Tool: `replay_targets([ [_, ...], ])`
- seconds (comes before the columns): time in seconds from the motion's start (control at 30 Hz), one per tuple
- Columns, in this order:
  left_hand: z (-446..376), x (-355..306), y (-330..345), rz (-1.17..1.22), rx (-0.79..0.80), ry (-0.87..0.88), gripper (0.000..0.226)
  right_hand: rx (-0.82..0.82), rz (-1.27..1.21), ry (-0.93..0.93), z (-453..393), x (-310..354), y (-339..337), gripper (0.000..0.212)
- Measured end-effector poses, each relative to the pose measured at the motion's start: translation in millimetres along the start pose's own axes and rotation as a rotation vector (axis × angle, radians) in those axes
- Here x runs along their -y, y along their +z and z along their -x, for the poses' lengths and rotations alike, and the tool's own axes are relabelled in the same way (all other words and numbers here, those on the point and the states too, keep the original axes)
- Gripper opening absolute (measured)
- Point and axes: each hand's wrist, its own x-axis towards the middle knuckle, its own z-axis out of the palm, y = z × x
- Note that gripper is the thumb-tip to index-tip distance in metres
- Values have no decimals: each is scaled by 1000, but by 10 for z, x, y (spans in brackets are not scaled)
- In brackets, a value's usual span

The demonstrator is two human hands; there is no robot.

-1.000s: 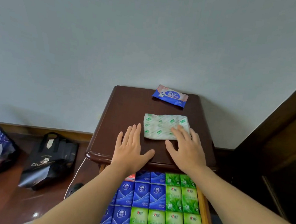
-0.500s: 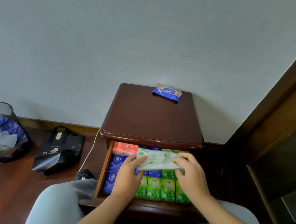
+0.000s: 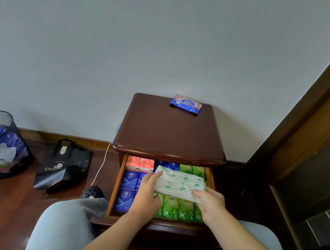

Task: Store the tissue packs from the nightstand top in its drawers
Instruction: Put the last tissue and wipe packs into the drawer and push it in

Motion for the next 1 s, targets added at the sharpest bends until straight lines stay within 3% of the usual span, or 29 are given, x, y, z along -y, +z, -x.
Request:
replay_targets([
  [0.1,0,17,26,-6,83,-71,81,-38,-40,-33,-103,80,150,28],
  [0.2,-24,70,37,-99,155,-91,87,-65,55,-156,-193,201,287,64],
  [0.37,-92,91,50,-160,192,-138,73,-117,759,-437,-127,110,312,61],
  [0.47,-120,80,129,-202,189,-150,56,-64,960,-520,-110,-57,263,56],
  [0.67,-261,67,267,-294,165,-173,68,13,967,-550,-225,-101,237,48],
  [0.87,-494,69,287,-328,116,-183,70,-34,813,-609,-356,-3,312,62],
  [1.0,-639,67,303,-334,116,-183,71,-49,766,-618,-461,43,362,49],
])
